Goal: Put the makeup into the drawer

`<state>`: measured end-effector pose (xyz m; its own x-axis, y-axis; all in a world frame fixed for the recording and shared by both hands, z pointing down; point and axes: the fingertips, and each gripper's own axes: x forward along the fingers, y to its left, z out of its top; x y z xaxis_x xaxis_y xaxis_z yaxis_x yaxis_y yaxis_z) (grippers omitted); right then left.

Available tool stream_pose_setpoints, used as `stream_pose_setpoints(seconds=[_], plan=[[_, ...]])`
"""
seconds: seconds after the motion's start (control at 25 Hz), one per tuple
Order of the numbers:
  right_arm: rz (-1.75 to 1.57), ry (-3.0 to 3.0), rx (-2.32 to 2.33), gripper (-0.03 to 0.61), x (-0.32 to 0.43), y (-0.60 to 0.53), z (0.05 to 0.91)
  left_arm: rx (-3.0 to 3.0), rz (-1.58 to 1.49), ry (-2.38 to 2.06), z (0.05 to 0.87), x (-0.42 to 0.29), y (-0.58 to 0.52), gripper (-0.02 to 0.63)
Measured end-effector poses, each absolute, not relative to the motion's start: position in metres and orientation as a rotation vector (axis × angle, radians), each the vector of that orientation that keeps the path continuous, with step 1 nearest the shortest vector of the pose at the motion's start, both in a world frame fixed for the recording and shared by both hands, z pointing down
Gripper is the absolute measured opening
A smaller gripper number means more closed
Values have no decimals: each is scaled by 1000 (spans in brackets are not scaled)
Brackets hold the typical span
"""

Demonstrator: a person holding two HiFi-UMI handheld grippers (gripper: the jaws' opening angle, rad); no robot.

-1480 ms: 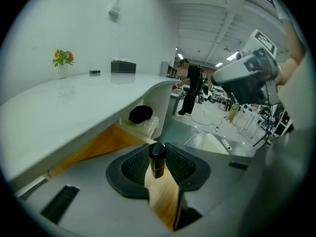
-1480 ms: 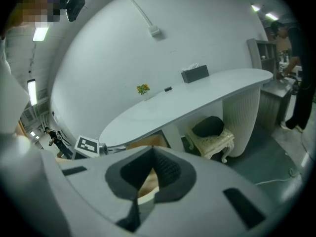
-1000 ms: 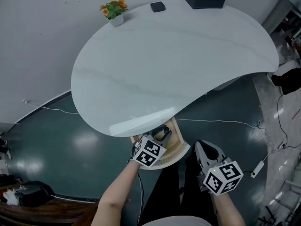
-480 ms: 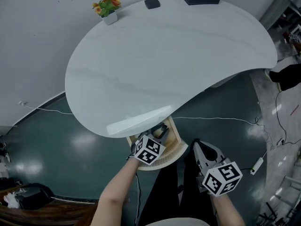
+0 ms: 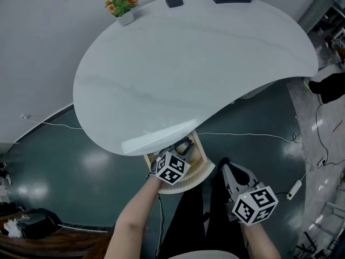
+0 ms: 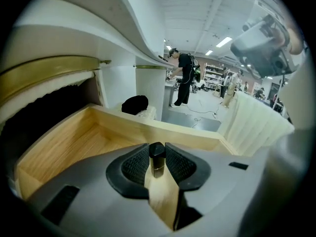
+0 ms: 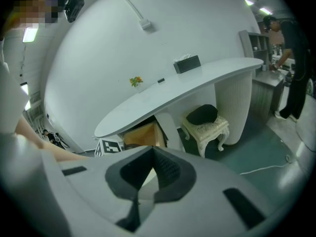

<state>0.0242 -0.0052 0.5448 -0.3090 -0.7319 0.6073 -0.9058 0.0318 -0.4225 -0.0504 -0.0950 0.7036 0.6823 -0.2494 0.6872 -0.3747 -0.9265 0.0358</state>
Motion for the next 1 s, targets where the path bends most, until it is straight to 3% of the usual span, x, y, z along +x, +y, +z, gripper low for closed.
stream_pose_setpoints(seconds=[1.0], plan=[[1148,-2075,1696,2,24,0,547,2601,1165,-426,722,-60,-80,130]])
